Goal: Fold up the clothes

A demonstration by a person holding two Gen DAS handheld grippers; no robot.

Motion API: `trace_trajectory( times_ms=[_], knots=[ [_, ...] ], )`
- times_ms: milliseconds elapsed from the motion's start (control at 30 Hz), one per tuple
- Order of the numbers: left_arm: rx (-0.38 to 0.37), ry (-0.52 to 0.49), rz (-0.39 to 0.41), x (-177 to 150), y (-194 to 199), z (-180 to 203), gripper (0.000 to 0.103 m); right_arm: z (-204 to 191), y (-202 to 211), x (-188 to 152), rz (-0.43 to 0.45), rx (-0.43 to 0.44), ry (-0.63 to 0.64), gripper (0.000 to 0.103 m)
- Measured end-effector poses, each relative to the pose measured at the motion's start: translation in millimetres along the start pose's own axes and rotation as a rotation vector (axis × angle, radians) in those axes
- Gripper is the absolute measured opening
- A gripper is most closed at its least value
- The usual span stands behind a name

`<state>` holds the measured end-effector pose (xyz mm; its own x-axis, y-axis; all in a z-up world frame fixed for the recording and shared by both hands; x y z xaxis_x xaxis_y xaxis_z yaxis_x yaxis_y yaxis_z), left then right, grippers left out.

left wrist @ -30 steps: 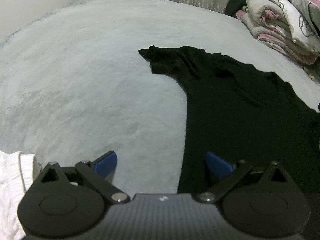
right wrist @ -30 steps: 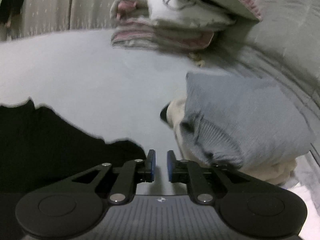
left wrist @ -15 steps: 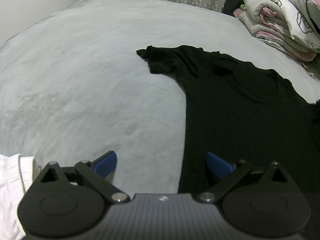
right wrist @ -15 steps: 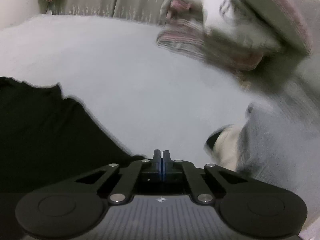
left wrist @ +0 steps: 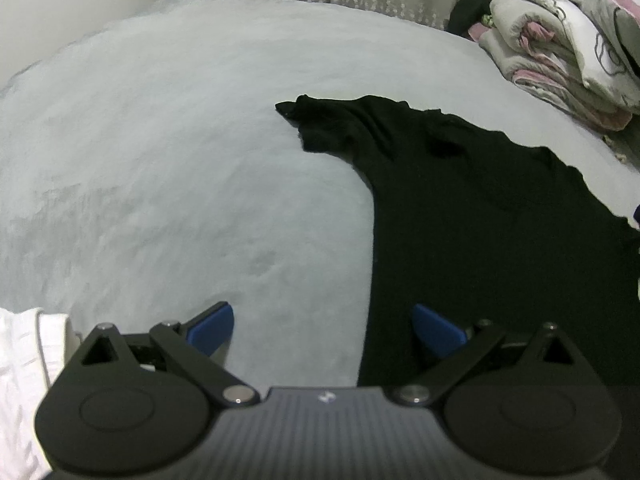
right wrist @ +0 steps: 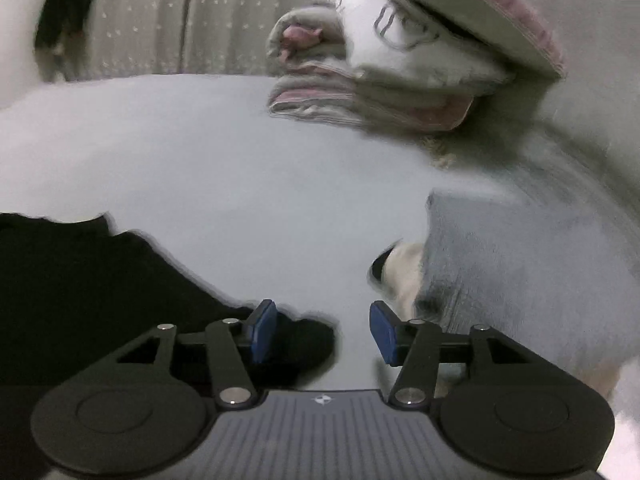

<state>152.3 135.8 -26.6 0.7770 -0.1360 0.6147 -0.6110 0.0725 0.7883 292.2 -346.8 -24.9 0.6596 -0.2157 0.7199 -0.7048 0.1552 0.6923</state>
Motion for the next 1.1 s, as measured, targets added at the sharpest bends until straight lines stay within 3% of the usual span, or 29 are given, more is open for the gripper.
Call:
trace_trajectory(
  times_ms=[100,167,233,533,800,1000,1100],
  knots=[
    [-0.007,0.010,0.001,0.8,0.2,-0.6,0.100,4.1,11.1,-12.8,-0.044,0.090,-0.092,0.052],
    [-0.010,0.015,0.001,1.1,0.1,-1.2,0.100,6.7,18.8,-21.0,-0.074,0.150,-0.153,0.044],
    [-0.007,0.019,0.001,0.8,-0.5,-2.6,0.100,8.8,24.0,-20.6,-0.064,0.153,-0.167,0.010],
    [-0.019,0.049,0.010,2.9,-0.3,-8.2,0.100,19.1,47.6,-10.1,0.024,0.105,-0.176,0.008],
    [-0.014,0.049,-0.001,2.9,-1.6,-7.5,0.100,31.4,26.5,-32.4,-0.065,0.043,-0.144,0.009],
    [-0.032,0.074,-0.004,2.8,-0.5,-10.8,0.100,36.2,52.1,-17.8,0.002,0.059,-0.178,0.009],
    [-0.035,0.079,-0.005,2.4,-0.4,-10.8,0.100,36.5,51.3,-19.6,-0.024,0.047,-0.161,0.009]
  ],
)
Point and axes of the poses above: each gripper's, at about its wrist camera, not at the fingertips, and y roughly against the way its jaws point, z to its right, x to its top, the point moved 6 cm from there along -y, roughly the way its jaws point, and after that the axes turned 15 degrees about -y, right-handed, at the moved point
